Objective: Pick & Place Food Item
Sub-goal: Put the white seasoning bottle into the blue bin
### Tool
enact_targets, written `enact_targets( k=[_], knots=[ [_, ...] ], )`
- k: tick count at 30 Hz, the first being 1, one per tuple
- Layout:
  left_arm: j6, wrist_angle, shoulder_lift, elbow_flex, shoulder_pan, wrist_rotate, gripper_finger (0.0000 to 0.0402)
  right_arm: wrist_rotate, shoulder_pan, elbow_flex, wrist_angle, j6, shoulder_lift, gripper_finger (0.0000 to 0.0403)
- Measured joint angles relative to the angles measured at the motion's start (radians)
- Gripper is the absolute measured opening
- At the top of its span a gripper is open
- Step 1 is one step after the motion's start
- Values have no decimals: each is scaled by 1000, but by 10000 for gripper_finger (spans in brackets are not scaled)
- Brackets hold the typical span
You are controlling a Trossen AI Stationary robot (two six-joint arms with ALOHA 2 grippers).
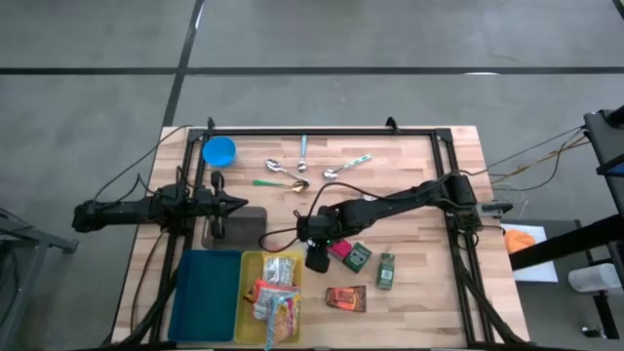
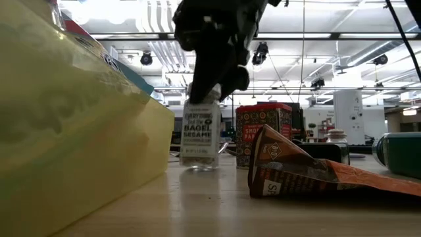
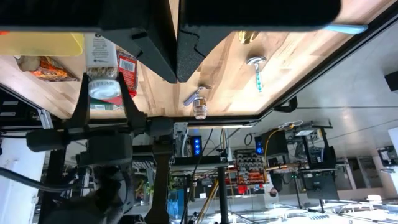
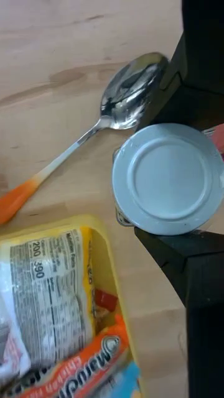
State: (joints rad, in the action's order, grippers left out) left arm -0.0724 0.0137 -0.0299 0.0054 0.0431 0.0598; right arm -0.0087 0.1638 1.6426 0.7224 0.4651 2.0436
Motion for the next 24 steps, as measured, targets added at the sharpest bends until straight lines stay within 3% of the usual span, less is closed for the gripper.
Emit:
enact_targets(
  k=[6,24],
  knots=[
    [0,0,0,0,0,0,10,16,0,43,21,0,33,198],
    [0,0,0,0,0,0,10,63,4,90,39,27,39,330]
  ],
)
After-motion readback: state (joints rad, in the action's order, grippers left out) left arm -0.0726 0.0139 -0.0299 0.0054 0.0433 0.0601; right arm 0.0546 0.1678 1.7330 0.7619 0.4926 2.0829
